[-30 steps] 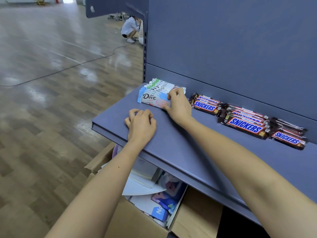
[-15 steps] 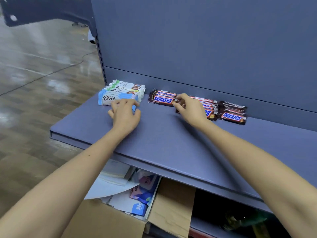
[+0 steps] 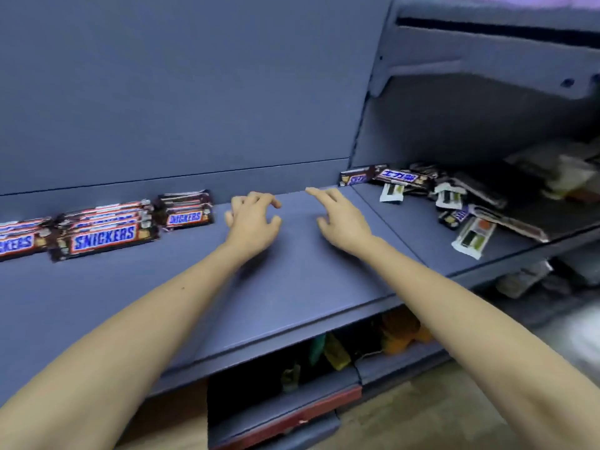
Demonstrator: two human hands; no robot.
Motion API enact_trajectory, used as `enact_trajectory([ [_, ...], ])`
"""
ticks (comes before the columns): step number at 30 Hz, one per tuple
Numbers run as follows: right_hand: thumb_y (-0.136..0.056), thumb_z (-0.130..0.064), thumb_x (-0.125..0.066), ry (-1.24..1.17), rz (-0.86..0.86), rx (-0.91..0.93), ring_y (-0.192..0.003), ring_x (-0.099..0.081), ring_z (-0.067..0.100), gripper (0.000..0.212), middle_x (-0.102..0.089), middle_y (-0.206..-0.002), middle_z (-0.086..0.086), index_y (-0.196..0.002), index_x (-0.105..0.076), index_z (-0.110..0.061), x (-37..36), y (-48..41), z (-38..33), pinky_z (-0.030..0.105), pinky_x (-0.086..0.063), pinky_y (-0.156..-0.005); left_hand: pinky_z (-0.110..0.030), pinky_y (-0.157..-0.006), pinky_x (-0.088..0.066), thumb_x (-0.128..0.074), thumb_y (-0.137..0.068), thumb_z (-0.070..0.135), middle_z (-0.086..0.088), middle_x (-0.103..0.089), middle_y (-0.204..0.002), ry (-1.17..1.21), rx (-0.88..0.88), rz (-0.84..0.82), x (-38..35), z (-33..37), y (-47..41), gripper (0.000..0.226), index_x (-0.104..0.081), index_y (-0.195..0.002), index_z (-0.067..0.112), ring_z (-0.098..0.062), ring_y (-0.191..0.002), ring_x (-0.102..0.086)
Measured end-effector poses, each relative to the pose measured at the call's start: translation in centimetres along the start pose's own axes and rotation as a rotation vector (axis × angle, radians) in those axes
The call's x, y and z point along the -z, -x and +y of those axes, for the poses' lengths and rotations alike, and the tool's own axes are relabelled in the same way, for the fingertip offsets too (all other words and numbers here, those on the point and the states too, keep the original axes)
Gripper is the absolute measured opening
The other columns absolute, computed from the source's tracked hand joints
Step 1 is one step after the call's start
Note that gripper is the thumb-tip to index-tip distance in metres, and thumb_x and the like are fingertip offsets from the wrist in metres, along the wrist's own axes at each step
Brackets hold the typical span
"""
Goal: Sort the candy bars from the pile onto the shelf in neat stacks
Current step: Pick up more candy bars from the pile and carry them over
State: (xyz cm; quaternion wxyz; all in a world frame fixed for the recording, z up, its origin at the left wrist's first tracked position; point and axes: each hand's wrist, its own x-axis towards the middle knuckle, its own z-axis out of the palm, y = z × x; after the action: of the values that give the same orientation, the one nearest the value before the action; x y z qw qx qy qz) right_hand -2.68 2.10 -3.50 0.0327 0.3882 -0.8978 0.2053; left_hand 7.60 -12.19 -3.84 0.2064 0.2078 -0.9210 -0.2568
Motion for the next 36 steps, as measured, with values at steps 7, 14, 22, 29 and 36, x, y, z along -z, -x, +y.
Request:
enact_trajectory([
  [7, -0.091, -0.014, -0.05, 0.039, 0.085, -0.135, -0.116, -0.047, 0.026, 0.047, -0.039, -0.138, 0.004, -0.137, -0.042, -0.02, 5.2, 3.1, 12.3, 0.033, -0.041, -0.085, -0.032, -0.089, -0.024, -0.048, -0.089, 0.015, -0.001, -0.047, -0.133, 0.027, -0.13, -0.153, -8.5, 9.4, -2.7, 0.029, -0.055, -0.117, 0.019, -0.026, -0.128, -0.029],
  [14, -0.088, -0.018, -0.055, 0.058, 0.156, -0.229, -0.122, -0.044, 0.027, 0.042, -0.044, -0.135, 0.008, -0.13, -0.05, -0.016, 8.6, 4.2, 20.8, 0.032, -0.037, -0.1, -0.035, -0.094, -0.027, -0.048, -0.09, 0.02, -0.003, -0.046, -0.133, 0.001, -0.219, -0.208, -13.9, 16.0, -4.8, 0.031, -0.052, -0.12, 0.019, -0.027, -0.125, -0.031],
  [22, -0.085, -0.03, -0.064, 0.026, 0.103, -0.264, -0.132, -0.038, 0.021, 0.058, -0.042, -0.142, 0.007, -0.137, -0.042, -0.017, 10.8, 3.8, 25.8, 0.027, -0.029, -0.105, -0.043, -0.101, -0.03, -0.057, -0.088, 0.036, -0.006, -0.036, -0.142, -0.065, -0.192, -0.201, -17.5, 19.6, -8.0, 0.052, -0.039, -0.134, 0.02, -0.034, -0.127, -0.035],
  [29, -0.079, -0.036, -0.069, 0.023, 0.112, -0.173, -0.131, -0.038, 0.025, 0.068, -0.044, -0.141, 0.005, -0.139, -0.04, -0.018, 9.4, 0.4, 25.9, 0.035, -0.033, -0.109, -0.046, -0.101, -0.033, -0.063, -0.084, 0.037, -0.008, -0.027, -0.147, -0.118, -0.107, -0.21, -19.4, 19.3, -9.5, 0.064, -0.032, -0.138, 0.019, -0.04, -0.125, -0.038],
  [36, -0.085, -0.039, -0.061, 0.218, 0.123, -0.159, -0.133, -0.028, 0.028, 0.065, -0.037, -0.146, 0.001, -0.142, -0.033, -0.027, 8.5, -2.7, 24.3, 0.043, -0.029, -0.107, -0.044, -0.086, -0.047, -0.048, -0.091, 0.008, -0.017, -0.042, -0.134, -0.059, -0.137, -0.099, -18.4, 18.5, -10.4, 0.032, -0.048, -0.122, 0.004, -0.039, -0.106, -0.053],
])
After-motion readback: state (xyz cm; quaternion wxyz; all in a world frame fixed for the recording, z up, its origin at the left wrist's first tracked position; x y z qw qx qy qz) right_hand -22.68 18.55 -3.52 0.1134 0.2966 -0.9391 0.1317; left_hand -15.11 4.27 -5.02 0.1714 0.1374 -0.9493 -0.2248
